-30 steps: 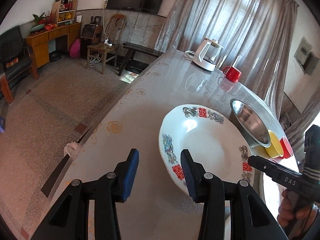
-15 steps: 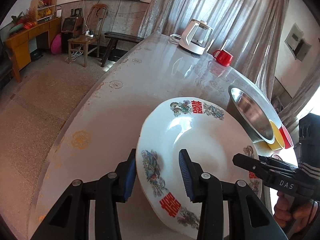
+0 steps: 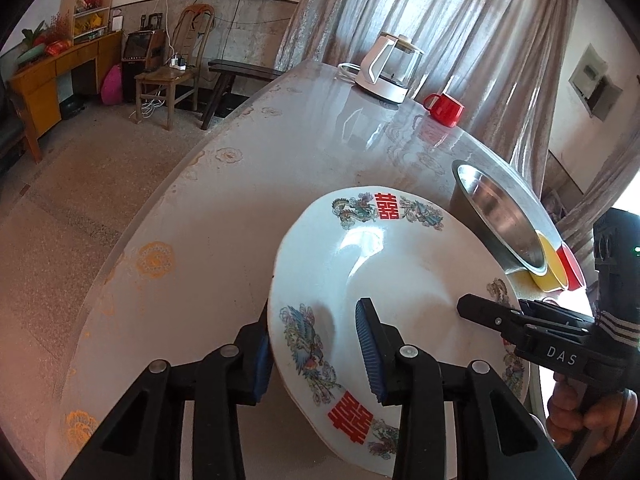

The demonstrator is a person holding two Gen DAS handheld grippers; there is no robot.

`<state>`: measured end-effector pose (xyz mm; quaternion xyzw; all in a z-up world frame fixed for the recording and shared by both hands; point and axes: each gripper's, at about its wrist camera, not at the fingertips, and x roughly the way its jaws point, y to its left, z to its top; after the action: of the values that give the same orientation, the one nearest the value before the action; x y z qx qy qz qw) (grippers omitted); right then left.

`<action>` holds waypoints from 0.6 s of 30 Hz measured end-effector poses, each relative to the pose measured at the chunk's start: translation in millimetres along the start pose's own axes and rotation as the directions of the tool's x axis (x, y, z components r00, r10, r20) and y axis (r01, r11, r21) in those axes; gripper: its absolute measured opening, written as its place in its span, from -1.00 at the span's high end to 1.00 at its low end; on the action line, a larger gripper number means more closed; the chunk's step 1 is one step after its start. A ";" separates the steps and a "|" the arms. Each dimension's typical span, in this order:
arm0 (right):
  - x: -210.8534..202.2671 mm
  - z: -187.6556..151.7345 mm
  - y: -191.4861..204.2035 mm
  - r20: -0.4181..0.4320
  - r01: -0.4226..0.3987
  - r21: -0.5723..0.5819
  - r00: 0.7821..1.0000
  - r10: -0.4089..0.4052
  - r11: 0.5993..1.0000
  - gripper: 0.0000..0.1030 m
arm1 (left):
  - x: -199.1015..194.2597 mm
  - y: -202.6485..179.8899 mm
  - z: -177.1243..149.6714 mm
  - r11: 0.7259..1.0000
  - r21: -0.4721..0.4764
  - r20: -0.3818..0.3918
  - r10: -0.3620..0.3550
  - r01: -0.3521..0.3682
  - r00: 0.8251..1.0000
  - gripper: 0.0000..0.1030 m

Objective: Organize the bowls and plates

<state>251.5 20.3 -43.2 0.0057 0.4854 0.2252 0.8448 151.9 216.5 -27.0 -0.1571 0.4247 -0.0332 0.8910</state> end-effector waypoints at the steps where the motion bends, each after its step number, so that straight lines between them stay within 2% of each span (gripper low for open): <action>1: -0.7 -0.2 -0.5 0.000 -0.005 0.002 1.000 0.005 1.000 0.25 | -2.1 -0.1 -1.0 1.000 -0.001 0.002 -0.011 0.011 1.000 0.26; 10: -5.4 -6.4 -8.7 -0.007 -0.039 0.029 0.999 0.039 0.999 0.25 | -15.1 -4.9 -5.9 0.998 0.010 0.028 -0.057 0.057 0.998 0.26; 14: -8.1 -8.2 -8.4 0.009 -0.043 0.020 0.999 0.042 0.999 0.25 | -24.6 -12.2 -10.4 0.996 0.066 0.073 -0.064 0.059 0.995 0.27; 18: -13.2 -12.6 -7.0 0.031 -0.033 0.003 0.999 0.033 0.999 0.34 | -28.5 -19.4 -14.8 0.993 0.105 0.088 -0.058 0.048 0.994 0.27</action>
<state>238.1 6.3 -40.6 0.0184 0.4727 0.2381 0.8483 123.8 199.9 -8.5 -0.1236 0.3772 -0.0714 0.9150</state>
